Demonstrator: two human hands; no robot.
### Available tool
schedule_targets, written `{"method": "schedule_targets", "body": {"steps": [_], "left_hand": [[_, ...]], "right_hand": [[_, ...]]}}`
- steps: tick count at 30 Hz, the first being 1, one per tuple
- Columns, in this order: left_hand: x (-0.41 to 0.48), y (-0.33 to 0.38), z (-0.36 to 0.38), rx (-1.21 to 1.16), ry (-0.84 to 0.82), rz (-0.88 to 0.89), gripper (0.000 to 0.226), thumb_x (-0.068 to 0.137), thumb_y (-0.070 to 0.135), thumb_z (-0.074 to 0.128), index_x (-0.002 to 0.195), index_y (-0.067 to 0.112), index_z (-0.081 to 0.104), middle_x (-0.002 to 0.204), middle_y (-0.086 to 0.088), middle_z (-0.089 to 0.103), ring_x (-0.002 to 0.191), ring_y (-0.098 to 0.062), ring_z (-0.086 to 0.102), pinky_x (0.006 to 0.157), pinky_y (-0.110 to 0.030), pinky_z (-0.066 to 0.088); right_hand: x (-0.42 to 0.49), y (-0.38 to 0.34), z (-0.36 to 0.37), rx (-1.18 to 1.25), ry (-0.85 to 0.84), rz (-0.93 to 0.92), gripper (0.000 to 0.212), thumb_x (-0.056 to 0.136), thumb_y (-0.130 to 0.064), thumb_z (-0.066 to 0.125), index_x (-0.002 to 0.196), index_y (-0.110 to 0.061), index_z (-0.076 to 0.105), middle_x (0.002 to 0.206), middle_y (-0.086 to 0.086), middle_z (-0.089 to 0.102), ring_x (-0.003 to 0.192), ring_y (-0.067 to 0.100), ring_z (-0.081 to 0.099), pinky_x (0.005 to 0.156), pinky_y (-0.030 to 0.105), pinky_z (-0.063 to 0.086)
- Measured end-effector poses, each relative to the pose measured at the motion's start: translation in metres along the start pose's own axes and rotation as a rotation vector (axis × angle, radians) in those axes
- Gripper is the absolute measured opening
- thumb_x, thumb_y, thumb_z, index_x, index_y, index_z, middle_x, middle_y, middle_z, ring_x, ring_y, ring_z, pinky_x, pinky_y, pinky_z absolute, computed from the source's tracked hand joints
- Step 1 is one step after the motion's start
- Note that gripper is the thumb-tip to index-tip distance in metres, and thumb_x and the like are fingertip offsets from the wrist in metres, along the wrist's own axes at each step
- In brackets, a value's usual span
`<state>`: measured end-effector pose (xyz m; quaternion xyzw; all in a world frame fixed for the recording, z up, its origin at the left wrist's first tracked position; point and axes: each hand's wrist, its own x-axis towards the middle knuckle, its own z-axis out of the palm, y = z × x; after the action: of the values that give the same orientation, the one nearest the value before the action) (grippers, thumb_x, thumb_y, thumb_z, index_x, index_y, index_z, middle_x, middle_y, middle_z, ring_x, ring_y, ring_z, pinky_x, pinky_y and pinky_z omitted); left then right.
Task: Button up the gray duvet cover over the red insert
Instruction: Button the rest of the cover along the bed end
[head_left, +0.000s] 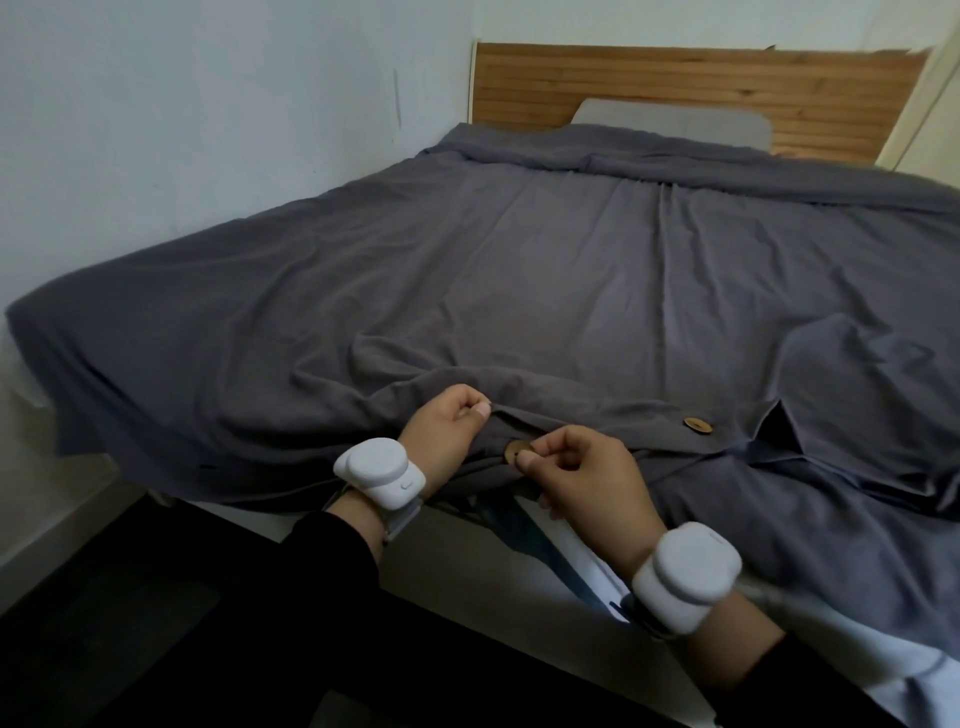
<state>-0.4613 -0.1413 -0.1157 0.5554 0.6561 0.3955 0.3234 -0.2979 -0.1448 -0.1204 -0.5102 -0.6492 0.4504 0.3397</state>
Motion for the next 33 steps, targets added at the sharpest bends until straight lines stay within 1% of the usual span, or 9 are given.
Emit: {"method": "schedule_targets", "body": {"steps": [4,8,14,20,22,24,27,30,33], "left_hand": [[-0.003,-0.001,-0.003,-0.171,-0.079,0.003,0.017,0.093,0.016,0.049,0.078,0.020,0.056,0.075,-0.011,0.047,0.073,-0.022,0.041,0.071,-0.030,0.035],[-0.005,-0.003,-0.008,-0.244,-0.150,0.019,0.018,0.090,0.012,0.053,0.076,0.017,0.062,0.077,-0.006,0.057,0.079,-0.020,0.051,0.079,-0.030,0.042],[-0.006,-0.004,-0.010,-0.349,-0.169,0.004,0.014,0.087,0.008,0.057,0.076,0.012,0.065,0.069,0.002,0.063,0.069,-0.008,0.058,0.071,-0.019,0.047],[-0.011,-0.002,-0.009,-0.362,-0.158,0.004,0.016,0.088,0.016,0.060,0.083,0.009,0.073,0.076,0.000,0.072,0.077,-0.009,0.067,0.076,-0.018,0.053],[-0.011,-0.002,-0.008,-0.332,-0.129,0.021,0.010,0.085,0.011,0.063,0.086,0.016,0.072,0.073,0.005,0.073,0.075,-0.003,0.068,0.073,-0.013,0.052],[-0.013,-0.003,-0.005,-0.332,-0.138,0.025,0.020,0.078,0.002,0.069,0.091,0.017,0.069,0.071,0.005,0.074,0.073,-0.003,0.069,0.073,-0.013,0.053],[-0.015,-0.002,-0.001,-0.257,-0.118,0.002,0.023,0.070,-0.002,0.075,0.082,0.016,0.068,0.069,0.002,0.071,0.069,-0.010,0.067,0.072,-0.017,0.054],[-0.016,-0.001,0.000,-0.187,-0.112,-0.027,0.021,0.067,0.001,0.078,0.076,0.017,0.069,0.071,-0.003,0.068,0.071,-0.016,0.063,0.075,-0.020,0.054],[-0.017,0.000,0.000,-0.143,-0.105,-0.021,0.019,0.066,0.002,0.079,0.077,0.014,0.068,0.074,-0.006,0.068,0.070,-0.015,0.064,0.073,-0.019,0.055]], "right_hand": [[-0.001,-0.003,-0.003,0.189,-0.020,0.085,0.011,0.083,-0.011,0.070,0.088,-0.001,0.071,0.066,0.013,0.068,0.047,0.007,0.060,0.050,0.017,0.052],[-0.001,-0.002,-0.004,0.242,-0.041,0.116,0.010,0.085,-0.011,0.068,0.085,-0.002,0.074,0.064,0.012,0.067,0.048,0.007,0.060,0.054,0.018,0.054],[-0.001,-0.002,-0.002,0.249,-0.049,0.130,0.012,0.085,-0.010,0.068,0.083,0.000,0.074,0.055,0.006,0.064,0.048,0.008,0.059,0.053,0.018,0.054],[-0.001,0.000,0.000,0.287,-0.068,0.132,0.011,0.086,-0.006,0.065,0.082,0.002,0.071,0.058,0.009,0.065,0.049,0.008,0.062,0.054,0.017,0.055],[-0.002,0.001,0.001,0.323,-0.070,0.132,0.008,0.086,-0.004,0.065,0.081,0.001,0.069,0.059,0.008,0.067,0.053,0.010,0.065,0.055,0.018,0.056],[-0.002,0.003,0.002,0.345,-0.074,0.130,0.006,0.087,-0.001,0.063,0.082,0.001,0.067,0.065,0.009,0.068,0.056,0.011,0.067,0.058,0.019,0.057],[-0.001,0.005,0.001,0.328,-0.077,0.122,0.008,0.086,0.004,0.060,0.090,0.008,0.065,0.074,0.015,0.070,0.060,0.011,0.069,0.062,0.020,0.058],[-0.002,0.006,0.003,0.335,-0.090,0.109,0.011,0.084,0.006,0.059,0.092,0.005,0.068,0.082,0.016,0.073,0.067,0.015,0.071,0.065,0.022,0.058],[-0.001,0.004,0.005,0.390,-0.055,0.139,0.012,0.087,-0.004,0.059,0.088,0.005,0.067,0.078,0.017,0.072,0.069,0.021,0.072,0.065,0.026,0.059]]}}
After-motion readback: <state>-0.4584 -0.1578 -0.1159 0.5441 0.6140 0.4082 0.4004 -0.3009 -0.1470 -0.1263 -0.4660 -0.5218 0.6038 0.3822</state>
